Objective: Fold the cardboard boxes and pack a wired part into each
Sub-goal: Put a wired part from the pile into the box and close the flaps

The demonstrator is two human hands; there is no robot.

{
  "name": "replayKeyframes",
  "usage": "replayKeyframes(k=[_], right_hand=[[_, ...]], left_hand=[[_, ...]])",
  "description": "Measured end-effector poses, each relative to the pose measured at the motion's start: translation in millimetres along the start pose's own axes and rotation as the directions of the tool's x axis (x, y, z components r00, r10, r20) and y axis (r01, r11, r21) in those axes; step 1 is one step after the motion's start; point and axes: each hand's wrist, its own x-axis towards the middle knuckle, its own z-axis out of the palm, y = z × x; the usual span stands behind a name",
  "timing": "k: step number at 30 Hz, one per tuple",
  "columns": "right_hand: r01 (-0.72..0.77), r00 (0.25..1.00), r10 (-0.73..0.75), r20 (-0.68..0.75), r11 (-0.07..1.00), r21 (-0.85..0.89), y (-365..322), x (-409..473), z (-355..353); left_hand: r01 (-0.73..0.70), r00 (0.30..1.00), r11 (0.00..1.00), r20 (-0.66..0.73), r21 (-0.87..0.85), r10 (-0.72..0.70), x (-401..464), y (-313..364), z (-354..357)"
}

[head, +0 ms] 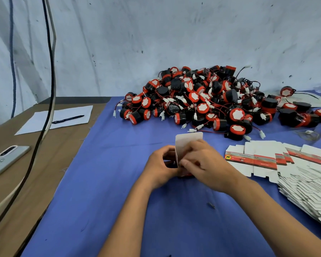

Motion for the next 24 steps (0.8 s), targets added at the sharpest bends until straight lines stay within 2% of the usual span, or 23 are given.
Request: replayKeyframes(k=[1,2,3,4,5,6,7,8,9,11,13,15,18,20,22,24], right_hand=[[0.029,0.974,-0.025,-0.225,0.999,0.014,2,-3,1],[0.006,0.892,0.003,-0.452,1.0,0.018,5,-6,1],[-0.067,0.784,0.098,-0.614,0.995,0.073,10,-8,2],[-0.153,0.695,0.251,-0.674,0.967,0.202,17,-10,2],[-0.228,0.659,0.436,-0.613,0.892,0.39,21,-11,4],[-0.3,0.672,0.595,-0.442,0.764,0.572,26,-11,9],[-0.377,0.703,0.674,-0.227,0.624,0.685,29,-11,15],[-0.432,0.733,0.677,-0.064,0.536,0.725,32,-12,21],[-0.456,0.763,0.646,0.008,0.529,0.715,34,-13,26],[-0.448,0.794,0.608,-0.011,0.596,0.667,36,-13,31],[-0.415,0.796,0.604,-0.051,0.604,0.681,37,-12,31],[-0.334,0.824,0.56,-0.087,0.604,0.724,37,-13,33],[-0.21,0.901,0.412,-0.134,0.686,0.696,37,-18,39],[-0.221,0.929,0.36,-0.082,0.719,0.659,37,-21,37],[-0.249,0.943,0.333,0.021,0.661,0.708,37,-23,29],[-0.251,0.952,0.294,0.08,0.609,0.753,38,-25,25]], left_hand=[[0.005,1.0,1.0,-0.002,0.008,-0.005,0,-1,0],[0.003,1.0,1.0,-0.006,0.027,-0.003,0,-1,-1],[-0.002,1.0,0.999,-0.006,0.05,0.002,0,-2,-2],[-0.008,1.0,0.998,-0.003,0.068,0.008,0,-2,-3],[-0.013,1.0,0.997,-0.002,0.079,0.013,0,-2,-4],[-0.012,1.0,0.996,0.0,0.085,0.012,0,-3,-3],[-0.011,1.0,0.997,0.002,0.081,0.011,0,-2,-3],[-0.012,1.0,0.998,0.011,0.064,0.011,-1,-3,-2],[-0.012,0.999,0.999,0.03,0.034,0.011,-1,-4,-2],[0.021,0.996,0.996,0.087,-0.089,-0.013,-3,-4,-2],[0.132,0.986,0.944,0.138,-0.301,-0.094,-4,-3,-2],[0.201,0.98,0.893,0.081,-0.402,-0.183,-4,-2,2],[0.12,0.982,0.975,-0.12,-0.19,-0.144,0,-1,19],[0.071,0.969,0.994,-0.232,-0.088,-0.09,1,-2,29],[0.043,0.944,0.993,-0.323,-0.106,-0.076,0,-2,34],[0.044,0.939,0.992,-0.333,-0.119,-0.082,-3,-1,34]])
